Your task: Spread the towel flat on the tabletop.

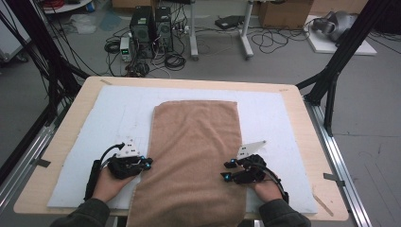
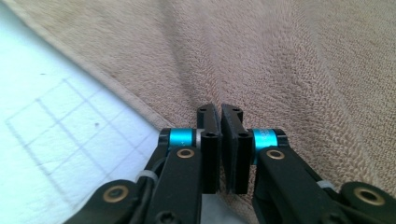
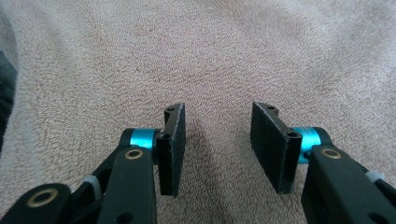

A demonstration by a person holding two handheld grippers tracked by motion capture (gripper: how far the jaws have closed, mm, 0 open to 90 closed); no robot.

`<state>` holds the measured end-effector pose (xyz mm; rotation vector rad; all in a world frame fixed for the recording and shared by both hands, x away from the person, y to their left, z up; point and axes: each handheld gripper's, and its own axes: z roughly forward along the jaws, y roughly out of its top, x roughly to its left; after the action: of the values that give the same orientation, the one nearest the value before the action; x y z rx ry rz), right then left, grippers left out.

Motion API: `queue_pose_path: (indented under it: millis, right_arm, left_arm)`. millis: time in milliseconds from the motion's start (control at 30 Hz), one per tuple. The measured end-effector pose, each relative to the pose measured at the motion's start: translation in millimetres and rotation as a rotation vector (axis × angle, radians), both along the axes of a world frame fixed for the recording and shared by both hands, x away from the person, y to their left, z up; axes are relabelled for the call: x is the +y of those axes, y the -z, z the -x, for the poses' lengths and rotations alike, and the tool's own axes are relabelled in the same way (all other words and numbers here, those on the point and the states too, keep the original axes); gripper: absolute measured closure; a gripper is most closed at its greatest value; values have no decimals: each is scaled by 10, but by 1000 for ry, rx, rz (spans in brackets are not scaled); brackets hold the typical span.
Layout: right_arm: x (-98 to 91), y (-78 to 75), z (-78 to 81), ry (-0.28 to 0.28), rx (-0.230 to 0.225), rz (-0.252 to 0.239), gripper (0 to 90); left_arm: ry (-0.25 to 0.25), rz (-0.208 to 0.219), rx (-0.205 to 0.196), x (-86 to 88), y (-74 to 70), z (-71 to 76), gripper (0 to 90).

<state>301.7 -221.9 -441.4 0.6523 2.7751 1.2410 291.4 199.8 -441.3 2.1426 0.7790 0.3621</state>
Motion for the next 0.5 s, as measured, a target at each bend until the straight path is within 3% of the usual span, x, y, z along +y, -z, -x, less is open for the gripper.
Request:
queue_pose_path:
  millis: [67,133,500]
  right_arm:
    - [-13,-17,-2,15,0,-2,520]
    - [-27,-42,-12,20,-2,-12,515]
    - [-48,-236,-141,83,-34,-41,410]
  left_arm:
    - [-18,23,6,24,-3,-33,697]
    - [-33,32,3,40,-1,-51,652]
    - [-92,89,2,85,-36,-154,549]
